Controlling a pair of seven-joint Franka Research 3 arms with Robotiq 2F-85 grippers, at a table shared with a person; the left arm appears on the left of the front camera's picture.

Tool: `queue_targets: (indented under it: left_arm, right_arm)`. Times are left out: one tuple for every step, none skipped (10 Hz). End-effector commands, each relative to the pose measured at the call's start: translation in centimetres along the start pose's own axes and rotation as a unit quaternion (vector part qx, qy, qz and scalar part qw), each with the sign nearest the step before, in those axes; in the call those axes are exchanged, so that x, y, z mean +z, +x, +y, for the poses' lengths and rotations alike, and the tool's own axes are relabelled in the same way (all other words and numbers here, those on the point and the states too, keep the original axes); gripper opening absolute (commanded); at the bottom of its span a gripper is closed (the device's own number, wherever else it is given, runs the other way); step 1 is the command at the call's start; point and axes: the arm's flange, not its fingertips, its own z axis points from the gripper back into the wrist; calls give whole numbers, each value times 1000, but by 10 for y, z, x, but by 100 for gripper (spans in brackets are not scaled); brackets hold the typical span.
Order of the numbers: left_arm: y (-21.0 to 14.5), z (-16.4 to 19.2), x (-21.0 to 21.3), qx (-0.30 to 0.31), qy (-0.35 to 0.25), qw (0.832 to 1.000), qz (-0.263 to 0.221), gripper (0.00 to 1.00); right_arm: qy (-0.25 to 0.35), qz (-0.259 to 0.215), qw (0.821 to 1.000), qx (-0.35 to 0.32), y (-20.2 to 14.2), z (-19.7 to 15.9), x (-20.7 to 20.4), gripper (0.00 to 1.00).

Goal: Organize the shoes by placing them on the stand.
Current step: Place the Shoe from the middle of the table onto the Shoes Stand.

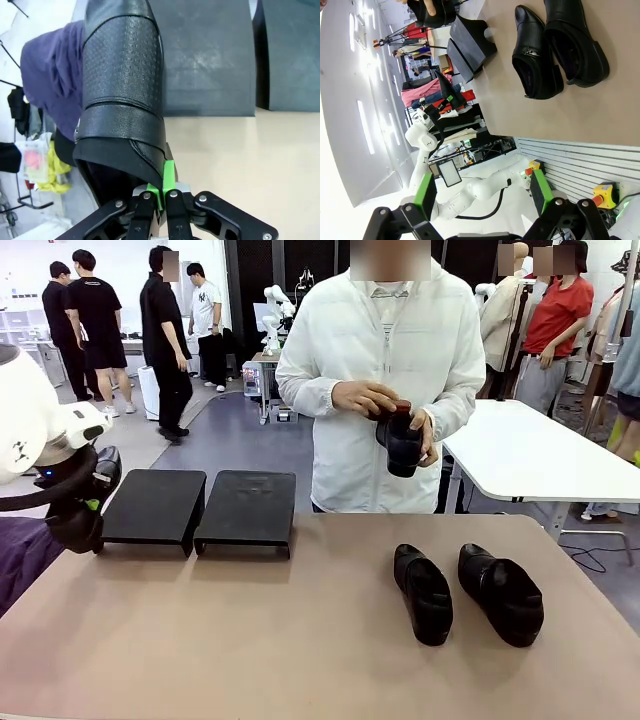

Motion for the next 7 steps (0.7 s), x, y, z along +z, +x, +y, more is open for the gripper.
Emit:
queue_targets:
  left_arm:
    - [1,4,-6,4,1,1000,-5,0]
    - [27,6,-17,-1,3,1000,-10,0]
    - [49,7,-25,3,11,1000,-28,0]
    - [68,4,-33,-31,-2,999,-35,0]
    - [82,1,-45,-46,3,998,-38,0]
    - [95,1,-60,-36,9,999,-32,0]
    - [102,-1,-70,-38,10,999,-21,0]
  right_arm:
    - [-6,5,1000,-6,-3,3,2,100]
    - [-6,5,1000,-6,-3,3,2,100]
    - [-6,5,1000,-6,-3,3,2,100]
    - [-6,5,1000,-6,-3,3,2,100]
    - [-6,5,1000,-6,-3,3,2,100]
    - [-6,5,1000,-6,-3,3,2,100]
    - [-6,5,1000,-6,-3,3,2,100]
